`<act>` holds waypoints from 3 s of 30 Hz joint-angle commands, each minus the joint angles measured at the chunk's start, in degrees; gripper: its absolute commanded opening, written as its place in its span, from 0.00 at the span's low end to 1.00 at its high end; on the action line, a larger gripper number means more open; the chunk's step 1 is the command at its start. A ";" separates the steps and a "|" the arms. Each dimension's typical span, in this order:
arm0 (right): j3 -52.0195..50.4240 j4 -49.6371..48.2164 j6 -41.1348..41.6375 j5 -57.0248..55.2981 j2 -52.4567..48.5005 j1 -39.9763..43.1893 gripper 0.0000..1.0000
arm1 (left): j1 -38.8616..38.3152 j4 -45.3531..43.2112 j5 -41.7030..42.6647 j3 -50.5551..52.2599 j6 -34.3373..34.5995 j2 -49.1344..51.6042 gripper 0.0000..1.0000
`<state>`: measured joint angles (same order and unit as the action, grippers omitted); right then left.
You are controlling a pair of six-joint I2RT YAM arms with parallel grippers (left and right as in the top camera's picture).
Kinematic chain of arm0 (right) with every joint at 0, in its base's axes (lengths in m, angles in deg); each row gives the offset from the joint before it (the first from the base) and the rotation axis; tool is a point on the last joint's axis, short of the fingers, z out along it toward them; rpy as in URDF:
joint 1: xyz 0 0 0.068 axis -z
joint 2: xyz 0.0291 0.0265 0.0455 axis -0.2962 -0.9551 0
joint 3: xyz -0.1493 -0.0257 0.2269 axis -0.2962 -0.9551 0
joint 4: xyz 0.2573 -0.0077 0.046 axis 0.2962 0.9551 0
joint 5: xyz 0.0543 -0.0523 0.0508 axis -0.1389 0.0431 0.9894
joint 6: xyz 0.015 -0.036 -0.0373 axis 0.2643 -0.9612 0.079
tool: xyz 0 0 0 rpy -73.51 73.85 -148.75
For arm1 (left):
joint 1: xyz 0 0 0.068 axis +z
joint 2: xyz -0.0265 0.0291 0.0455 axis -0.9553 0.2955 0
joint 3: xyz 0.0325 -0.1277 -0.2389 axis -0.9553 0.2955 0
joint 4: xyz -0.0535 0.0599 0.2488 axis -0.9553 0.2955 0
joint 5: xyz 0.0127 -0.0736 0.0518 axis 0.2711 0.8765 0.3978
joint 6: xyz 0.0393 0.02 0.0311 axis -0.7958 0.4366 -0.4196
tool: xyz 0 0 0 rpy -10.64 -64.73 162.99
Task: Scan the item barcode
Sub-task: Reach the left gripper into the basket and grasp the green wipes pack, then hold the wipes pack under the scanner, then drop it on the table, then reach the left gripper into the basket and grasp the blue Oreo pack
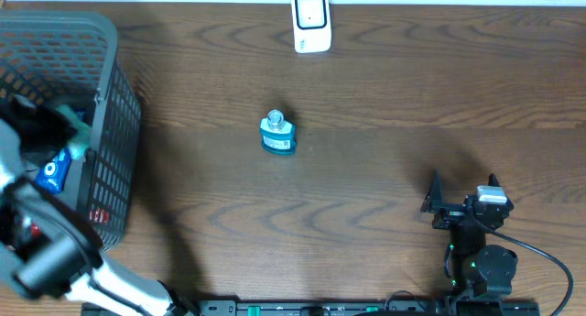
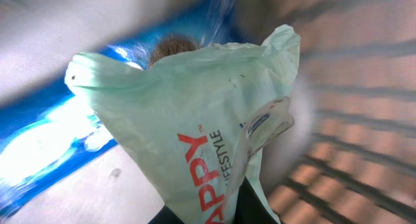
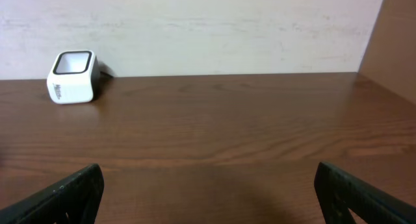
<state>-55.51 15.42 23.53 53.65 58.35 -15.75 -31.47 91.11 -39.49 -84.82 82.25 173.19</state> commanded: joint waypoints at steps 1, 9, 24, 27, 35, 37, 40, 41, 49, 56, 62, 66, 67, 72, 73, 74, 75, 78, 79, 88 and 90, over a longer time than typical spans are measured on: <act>-0.20 0.07 -0.61 -0.50 0.15 -0.57 0.99 | 0.79 -0.02 -0.55 -1.99 8.92 -15.45 0.07; -0.20 0.07 -0.61 -0.50 0.15 -0.57 0.99 | -4.94 -3.43 8.04 -1.99 20.59 -40.06 0.07; -0.20 0.07 -0.61 -0.50 0.15 -0.57 0.99 | -71.73 -13.18 6.01 -1.42 11.06 -33.09 0.08; -0.20 0.07 -0.61 -0.50 0.15 -0.57 0.99 | -78.01 -13.53 4.87 -1.42 6.45 -24.65 0.07; -0.20 0.07 -0.61 -0.50 0.15 -0.57 0.99 | -84.85 -13.55 -14.01 -1.42 9.99 -2.69 0.07; -0.20 0.07 -0.61 -0.50 0.15 -0.57 0.99 | -85.09 -13.77 -15.30 -1.42 9.92 1.22 0.07; -0.20 0.07 -0.61 -0.50 0.15 -0.57 0.99 | -85.09 -14.10 -15.45 -1.42 9.92 6.27 0.07; -0.20 0.07 -0.61 -0.50 0.15 -0.57 0.99 | -85.09 -14.27 -15.45 -1.42 9.92 7.72 0.07; -0.20 0.07 -0.61 -0.50 0.15 -0.57 0.99 | -85.09 -15.04 -15.45 -1.46 9.86 13.09 0.40; -0.20 0.07 -0.61 -0.50 0.15 -0.57 0.99 | -85.02 -12.55 -15.43 -3.76 7.50 4.20 0.98; -0.20 0.07 -0.61 -0.50 0.15 -0.57 0.99 | -84.43 -8.28 -15.45 -9.88 1.05 -9.55 0.98; -0.20 0.07 -0.61 -0.50 0.15 -0.57 0.99 | -80.00 -5.33 -15.87 -14.78 -2.01 -18.99 0.98; -0.20 0.07 -0.61 -0.50 0.15 -0.57 0.99 | -77.85 -4.31 -17.57 -15.72 -2.14 -21.31 0.98; -0.20 0.07 -0.61 -0.50 0.15 -0.57 0.99 | -62.34 2.62 -29.66 -16.59 -2.03 -29.77 0.98; -0.20 0.07 -0.61 -0.50 0.15 -0.57 0.99 | -57.61 4.90 -31.93 -16.57 -1.49 -30.69 0.98; -0.20 0.07 -0.61 -0.50 0.15 -0.57 0.99 | -53.86 6.60 -33.33 -16.57 -0.61 -31.08 0.98; -0.20 0.07 -0.61 -0.50 0.15 -0.57 0.99 | -49.13 8.70 -34.12 -16.57 0.35 -31.21 0.98; -0.20 0.07 -0.61 -0.50 0.15 -0.57 0.99 | -37.00 13.77 -34.12 -16.06 -1.51 -30.10 0.98; -0.20 0.07 -0.61 -0.50 0.15 -0.57 0.99 | -33.18 15.39 -34.10 -15.65 -1.84 -29.40 0.98; -0.20 0.07 -0.61 -0.50 0.15 -0.57 0.99 | -14.27 10.80 -31.26 -7.39 -11.23 -19.80 0.98; -0.20 0.07 -0.61 -0.50 0.15 -0.57 0.99 | -13.18 7.28 -31.26 -4.81 -14.60 -18.16 0.98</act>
<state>-55.53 15.42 23.53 53.65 58.35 -15.75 -46.11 100.60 -71.38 -92.54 75.58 153.15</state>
